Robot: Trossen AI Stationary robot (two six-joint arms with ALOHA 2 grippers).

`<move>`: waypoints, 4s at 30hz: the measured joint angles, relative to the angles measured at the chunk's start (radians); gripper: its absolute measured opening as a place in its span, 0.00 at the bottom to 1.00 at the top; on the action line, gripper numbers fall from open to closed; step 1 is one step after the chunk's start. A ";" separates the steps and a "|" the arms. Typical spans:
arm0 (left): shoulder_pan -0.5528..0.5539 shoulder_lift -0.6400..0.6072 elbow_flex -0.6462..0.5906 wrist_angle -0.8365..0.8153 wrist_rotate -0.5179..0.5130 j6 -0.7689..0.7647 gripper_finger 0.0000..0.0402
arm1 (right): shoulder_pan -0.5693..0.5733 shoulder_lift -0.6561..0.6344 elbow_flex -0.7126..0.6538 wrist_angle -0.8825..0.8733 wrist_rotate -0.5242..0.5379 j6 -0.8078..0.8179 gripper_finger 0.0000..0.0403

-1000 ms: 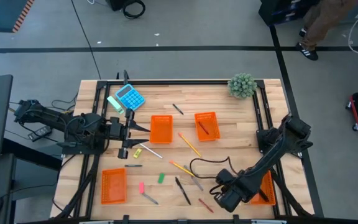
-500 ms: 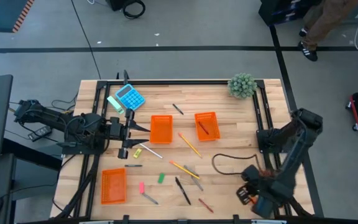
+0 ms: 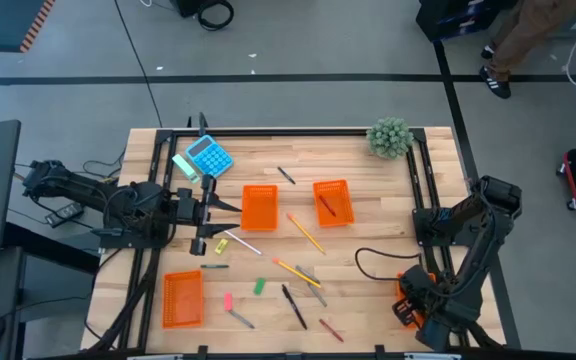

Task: Sort crayons/erasers/pens/pencils in bins
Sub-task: Put the yellow pen into the bottom right orange bin, then put the red crayon into the top right orange bin

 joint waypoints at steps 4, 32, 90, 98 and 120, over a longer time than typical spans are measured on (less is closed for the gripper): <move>0.000 0.000 0.000 0.000 0.000 0.000 0.40 | 0.000 0.000 -0.046 0.085 -0.014 0.012 0.14; 0.000 0.000 0.000 0.000 0.000 0.000 0.40 | 0.000 0.000 -0.072 0.113 -0.014 0.010 0.19; 0.000 0.000 0.000 0.006 0.000 -0.002 0.40 | -0.379 0.382 0.169 0.849 -0.004 -0.764 0.19; 0.000 0.000 0.000 0.006 0.000 -0.002 0.40 | -0.378 0.379 0.169 0.819 0.010 -0.763 0.19; 0.000 0.000 0.000 0.006 0.000 -0.002 0.40 | -0.378 0.375 0.172 0.648 0.016 -0.847 0.19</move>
